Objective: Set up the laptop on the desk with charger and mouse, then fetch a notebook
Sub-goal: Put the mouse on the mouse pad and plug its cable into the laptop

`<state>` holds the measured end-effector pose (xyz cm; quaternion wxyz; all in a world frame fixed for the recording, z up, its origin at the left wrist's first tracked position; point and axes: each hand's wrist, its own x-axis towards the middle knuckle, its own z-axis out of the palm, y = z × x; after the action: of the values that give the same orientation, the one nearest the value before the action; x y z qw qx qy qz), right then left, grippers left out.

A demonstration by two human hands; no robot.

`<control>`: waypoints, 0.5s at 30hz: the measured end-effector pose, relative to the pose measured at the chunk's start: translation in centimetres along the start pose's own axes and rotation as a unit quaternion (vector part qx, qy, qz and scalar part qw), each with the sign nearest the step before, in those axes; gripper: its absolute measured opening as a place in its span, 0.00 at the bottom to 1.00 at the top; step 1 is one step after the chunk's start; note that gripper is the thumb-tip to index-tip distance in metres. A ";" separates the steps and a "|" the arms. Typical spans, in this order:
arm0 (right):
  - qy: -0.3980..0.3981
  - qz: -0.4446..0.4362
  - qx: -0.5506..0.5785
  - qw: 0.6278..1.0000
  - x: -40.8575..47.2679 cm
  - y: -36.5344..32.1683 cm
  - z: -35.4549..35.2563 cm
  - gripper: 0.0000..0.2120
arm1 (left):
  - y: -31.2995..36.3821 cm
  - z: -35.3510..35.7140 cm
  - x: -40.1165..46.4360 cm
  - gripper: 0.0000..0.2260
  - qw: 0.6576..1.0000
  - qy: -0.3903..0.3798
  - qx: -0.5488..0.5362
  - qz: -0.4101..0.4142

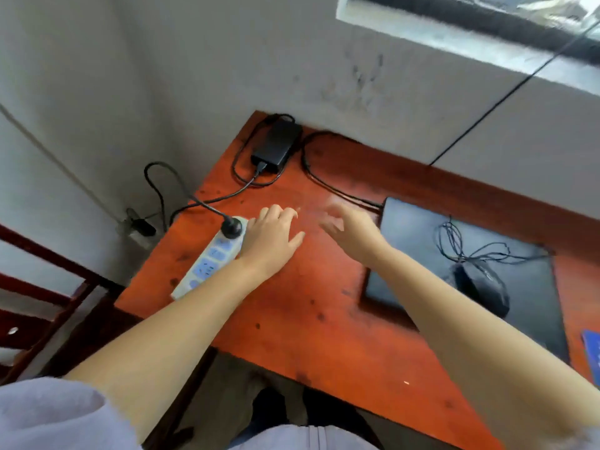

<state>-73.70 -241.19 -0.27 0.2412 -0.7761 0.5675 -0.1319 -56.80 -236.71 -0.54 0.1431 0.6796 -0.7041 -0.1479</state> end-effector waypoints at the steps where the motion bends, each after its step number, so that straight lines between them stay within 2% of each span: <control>1: 0.008 0.017 -0.004 1.000 -1.3 1.4 -0.8 0.17 | 1.3 0.6 0.3 0.17 1.000 -0.016 0.003 0.021; 9: 0.078 0.157 -0.042 0.984 -12.6 11.9 -7.5 0.16 | 12.9 5.9 0.6 0.17 0.976 -0.092 0.046 0.192; 12: 0.109 0.198 -0.029 0.974 -16.3 15.8 -9.4 0.15 | 17.1 8.4 0.5 0.16 0.968 -0.116 0.038 0.218; 15: 0.102 0.227 -0.018 0.968 -18.9 19.3 -10.2 0.15 | 20.4 11.7 0.1 0.16 0.967 -0.155 0.038 0.198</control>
<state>-100.40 -230.27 -0.44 0.1917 -0.6138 0.7525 -0.1423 -80.17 -236.03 -3.02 0.0322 0.5006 -0.8432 -0.1932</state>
